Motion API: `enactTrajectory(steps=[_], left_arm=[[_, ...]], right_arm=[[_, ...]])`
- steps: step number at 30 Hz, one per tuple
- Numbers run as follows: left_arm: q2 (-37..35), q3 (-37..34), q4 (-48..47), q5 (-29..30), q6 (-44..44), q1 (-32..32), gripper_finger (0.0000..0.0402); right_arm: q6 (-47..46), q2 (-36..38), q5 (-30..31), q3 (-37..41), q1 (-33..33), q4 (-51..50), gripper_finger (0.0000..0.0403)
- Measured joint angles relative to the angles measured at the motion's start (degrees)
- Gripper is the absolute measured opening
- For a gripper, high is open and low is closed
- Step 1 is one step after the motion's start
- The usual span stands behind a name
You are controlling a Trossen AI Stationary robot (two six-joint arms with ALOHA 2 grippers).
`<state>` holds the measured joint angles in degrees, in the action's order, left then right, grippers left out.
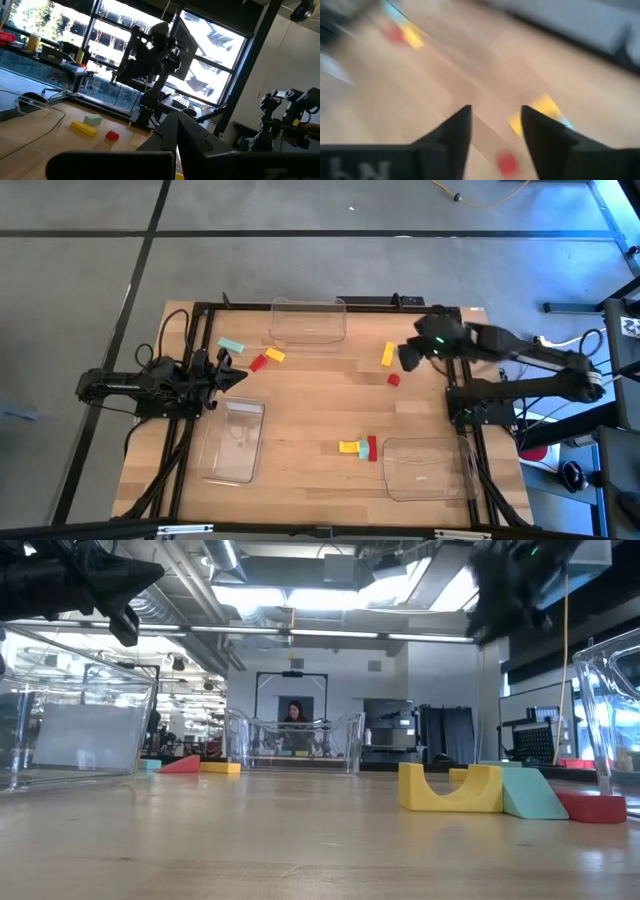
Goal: Sort & place blocks by color
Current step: Put the top right light blue block in the right transparent bin
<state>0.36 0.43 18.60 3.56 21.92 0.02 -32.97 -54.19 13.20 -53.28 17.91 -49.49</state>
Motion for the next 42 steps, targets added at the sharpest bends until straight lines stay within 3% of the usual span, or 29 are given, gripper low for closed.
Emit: enactTrajectory(steps=[3, 7, 20, 26, 36, 42], left_arm=[[0.0, 0.0, 0.0, 0.0, 0.0, 0.0, 0.0000], [0.0, 0.0, 0.0, 0.0, 0.0, 0.0, 0.0000], [0.0, 0.0, 0.0, 0.0, 0.0, 0.0, 0.0000], [0.0, 0.0, 0.0, 0.0, 0.0, 0.0, 0.0000], [0.0, 0.0, 0.0, 0.0, 0.0, 0.0, 0.0000], [0.0, 0.0, 0.0, 0.0, 0.0, 0.0, 0.0000]], right_arm=[[1.4, -8.2, -6.2, -3.3, 7.7, -9.0, 0.0243], [8.5, -17.6, -10.5, -4.9, 14.8, -12.0, 0.0279], [27.8, -38.9, -11.1, -5.9, 23.1, -11.6, 0.0277], [33.5, -44.4, -4.7, -5.9, 23.6, -9.8, 0.0276], [36.4, -48.9, -5.3, -5.9, 23.5, -7.8, 0.0274], [36.5, -49.9, -5.3, -5.9, 23.5, -7.6, 0.0232]])
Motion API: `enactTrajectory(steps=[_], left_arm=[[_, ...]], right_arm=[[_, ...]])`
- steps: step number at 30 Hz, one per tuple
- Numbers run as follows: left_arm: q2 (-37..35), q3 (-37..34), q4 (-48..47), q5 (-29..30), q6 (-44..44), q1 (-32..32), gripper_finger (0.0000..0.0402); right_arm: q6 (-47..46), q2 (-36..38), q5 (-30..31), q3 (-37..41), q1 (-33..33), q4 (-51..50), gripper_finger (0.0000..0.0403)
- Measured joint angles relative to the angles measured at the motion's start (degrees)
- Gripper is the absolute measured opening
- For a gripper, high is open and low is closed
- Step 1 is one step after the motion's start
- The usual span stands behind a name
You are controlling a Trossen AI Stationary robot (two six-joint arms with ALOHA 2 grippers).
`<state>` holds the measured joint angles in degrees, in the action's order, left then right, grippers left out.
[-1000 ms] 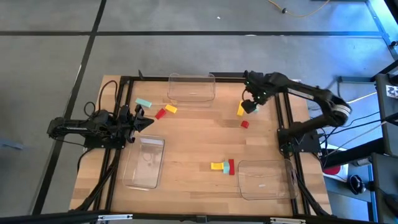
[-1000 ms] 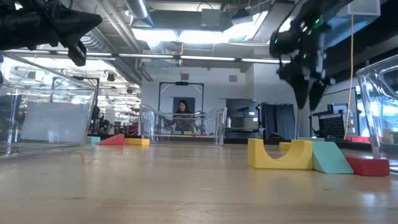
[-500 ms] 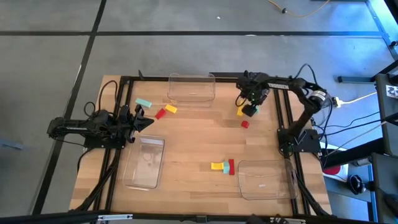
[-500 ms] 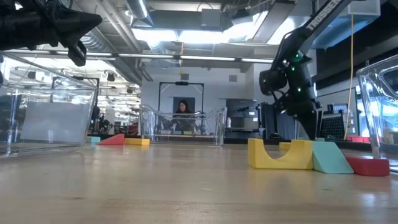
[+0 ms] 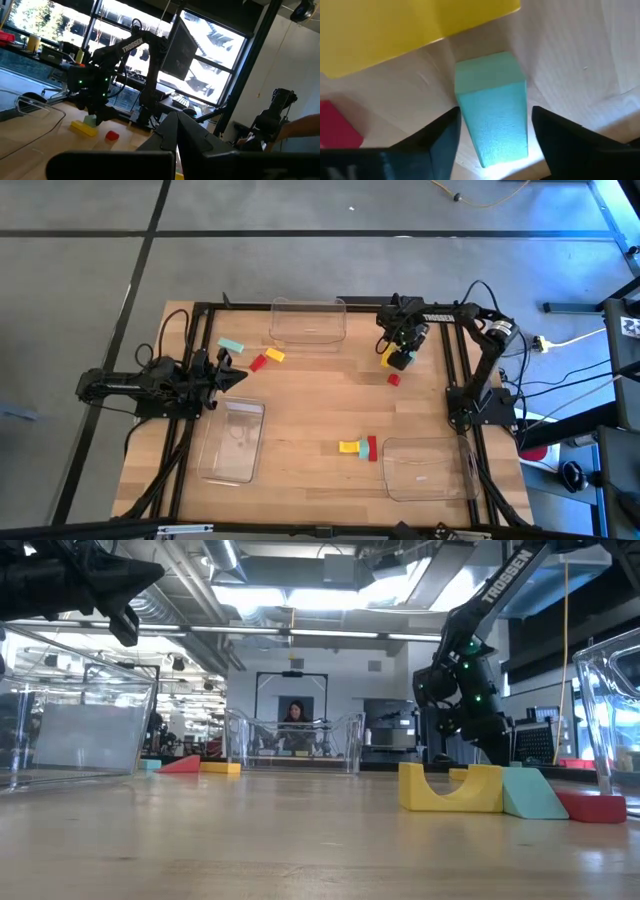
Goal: Sort & place blocks by color
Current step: Put the top right light blue block in the right transparent bin
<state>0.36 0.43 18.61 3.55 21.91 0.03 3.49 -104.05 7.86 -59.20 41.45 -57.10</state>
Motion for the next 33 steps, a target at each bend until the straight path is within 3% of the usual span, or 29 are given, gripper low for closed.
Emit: enactTrajectory(steps=[6, 12, 18, 23, 28, 33], left_arm=[[0.0, 0.0, 0.0, 0.0, 0.0, 0.0, 0.0000], [0.0, 0.0, 0.0, 0.0, 0.0, 0.0, 0.0000], [0.0, 0.0, 0.0, 0.0, 0.0, 0.0, 0.0000], [0.0, 0.0, 0.0, 0.0, 0.0, 0.0, 0.0000], [0.0, 0.0, 0.0, 0.0, 0.0, 0.0, 0.0000], [0.0, 0.0, 0.0, 0.0, 0.0, 0.0, 0.0000]], right_arm=[[0.6, 0.0, 0.0, 0.0, 0.0, -1.1, 0.0134], [0.2, 4.0, -0.9, 0.1, -0.2, -3.9, 0.0134], [-7.6, 17.5, -10.4, 0.1, -3.0, 1.9, 0.0134], [-18.0, 28.4, -17.0, 1.9, -9.9, 14.9, 0.0134], [-27.7, 33.8, -16.1, 3.8, -20.5, 25.4, 0.0134], [-32.8, 33.8, -12.3, 4.3, -32.1, 36.2, 0.0134]])
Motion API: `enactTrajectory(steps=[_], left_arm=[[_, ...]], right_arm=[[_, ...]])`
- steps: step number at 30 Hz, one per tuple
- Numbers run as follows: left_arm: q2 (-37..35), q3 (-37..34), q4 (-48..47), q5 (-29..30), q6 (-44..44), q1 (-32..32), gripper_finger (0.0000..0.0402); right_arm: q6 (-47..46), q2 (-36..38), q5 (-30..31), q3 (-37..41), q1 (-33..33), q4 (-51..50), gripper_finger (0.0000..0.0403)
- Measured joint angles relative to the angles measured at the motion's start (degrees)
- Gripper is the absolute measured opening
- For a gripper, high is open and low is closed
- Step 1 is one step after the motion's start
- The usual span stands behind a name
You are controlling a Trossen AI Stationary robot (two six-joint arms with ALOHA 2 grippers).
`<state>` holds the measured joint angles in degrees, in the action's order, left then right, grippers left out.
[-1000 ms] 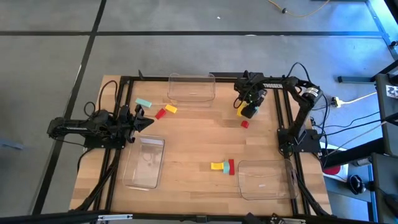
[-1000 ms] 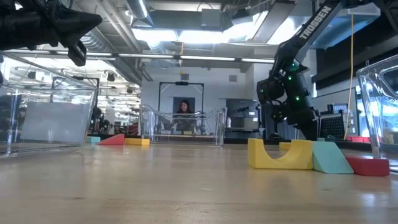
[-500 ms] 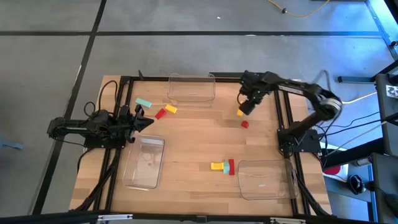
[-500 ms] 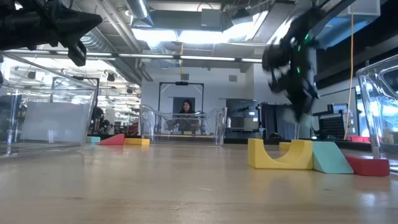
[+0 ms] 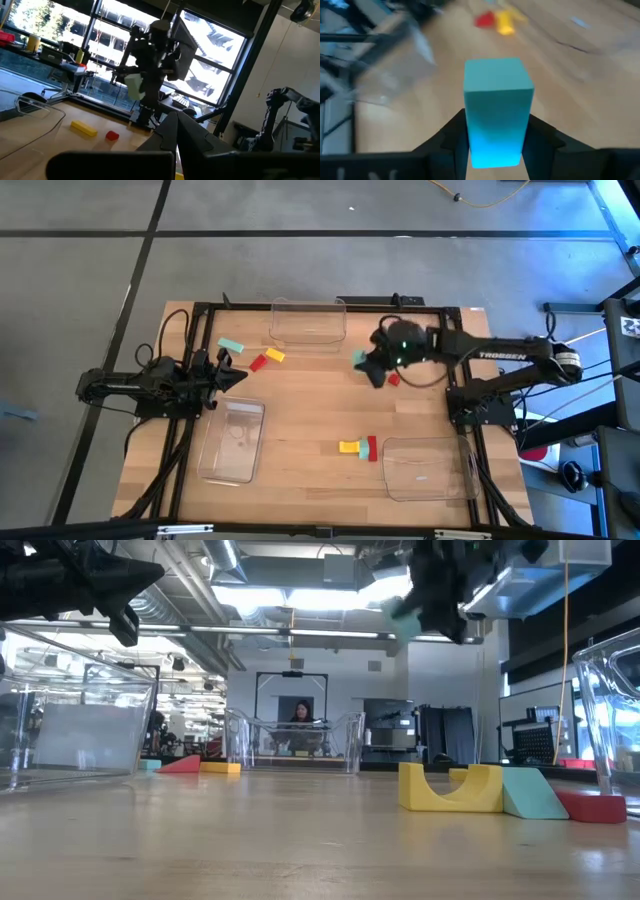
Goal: Sort & place blocks by color
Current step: Put the top right light blue block in the right transparent bin
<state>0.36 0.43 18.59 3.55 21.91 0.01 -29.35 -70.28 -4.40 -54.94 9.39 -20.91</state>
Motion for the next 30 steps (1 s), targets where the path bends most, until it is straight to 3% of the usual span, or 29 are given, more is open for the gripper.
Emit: enactTrajectory(steps=[5, 10, 17, 30], left_arm=[[0.0, 0.0, 0.0, 0.0, 0.0, 0.0, 0.0000], [0.0, 0.0, 0.0, 0.0, 0.0, 0.0, 0.0000], [0.0, 0.0, 0.0, 0.0, 0.0, 0.0, 0.0000], [0.0, 0.0, 0.0, 0.0, 0.0, 0.0, 0.0000]], right_arm=[[-2.0, -1.1, 6.1, 0.0, -8.2, 9.8, 0.0134], [-4.2, -1.2, 8.6, 0.0, -10.9, 12.7, 0.0134], [-4.2, -1.2, 8.1, 0.0, -11.2, 13.2, 0.0134], [1.4, -1.2, 1.2, 0.0, -11.1, 15.0, 0.0134]])
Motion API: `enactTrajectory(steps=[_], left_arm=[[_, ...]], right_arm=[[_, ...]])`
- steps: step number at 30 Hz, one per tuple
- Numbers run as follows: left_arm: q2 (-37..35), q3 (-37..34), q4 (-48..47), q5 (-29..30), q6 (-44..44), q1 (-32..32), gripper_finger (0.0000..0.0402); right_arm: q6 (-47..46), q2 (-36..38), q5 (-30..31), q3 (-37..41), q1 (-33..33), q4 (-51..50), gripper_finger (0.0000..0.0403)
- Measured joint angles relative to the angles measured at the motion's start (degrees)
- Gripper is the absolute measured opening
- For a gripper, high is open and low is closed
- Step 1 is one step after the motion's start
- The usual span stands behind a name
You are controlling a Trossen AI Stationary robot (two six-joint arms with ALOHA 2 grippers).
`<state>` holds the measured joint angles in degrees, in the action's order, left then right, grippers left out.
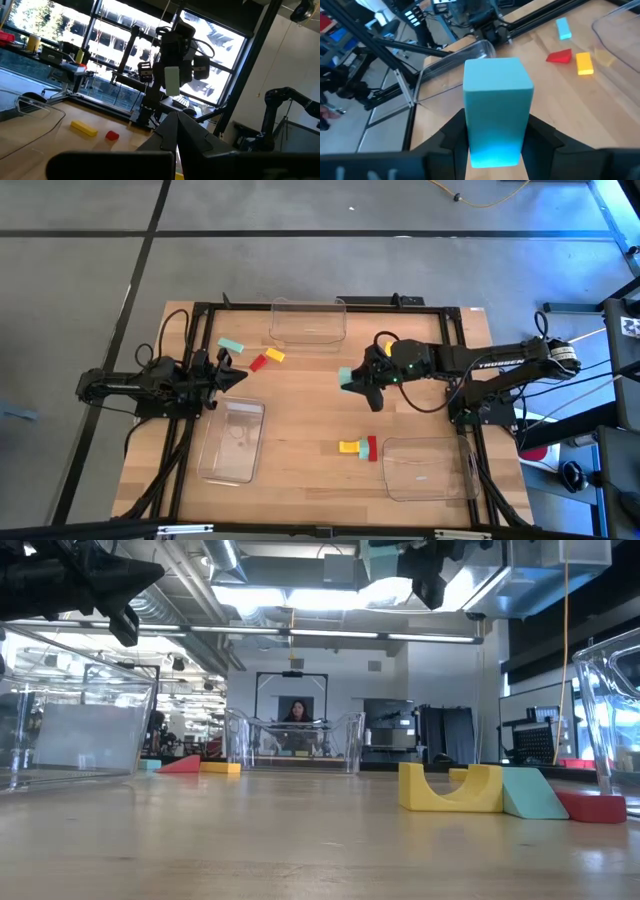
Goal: Sort & place blocks by color
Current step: Put the top right light blue block in the right transparent bin
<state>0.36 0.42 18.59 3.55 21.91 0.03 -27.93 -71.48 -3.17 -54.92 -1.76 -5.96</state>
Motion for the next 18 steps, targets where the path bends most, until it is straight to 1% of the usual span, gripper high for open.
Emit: enactTrajectory(steps=[8, 15, 18], left_arm=[[0.0, 0.0, 0.0, 0.2, 0.0, 0.0, 0.0000], [0.0, 0.0, 0.1, 3.1, 0.0, 0.0, 0.0000], [0.0, 0.0, 1.4, 6.0, 0.0, 0.0, 0.0000]], right_arm=[[1.3, 0.0, -0.1, 0.0, 0.0, 1.6, 0.0134], [0.7, 0.0, -0.1, 0.0, 0.0, 2.4, 0.0134], [-0.3, 0.0, 0.0, 0.0, 0.0, 2.5, 0.0134]])
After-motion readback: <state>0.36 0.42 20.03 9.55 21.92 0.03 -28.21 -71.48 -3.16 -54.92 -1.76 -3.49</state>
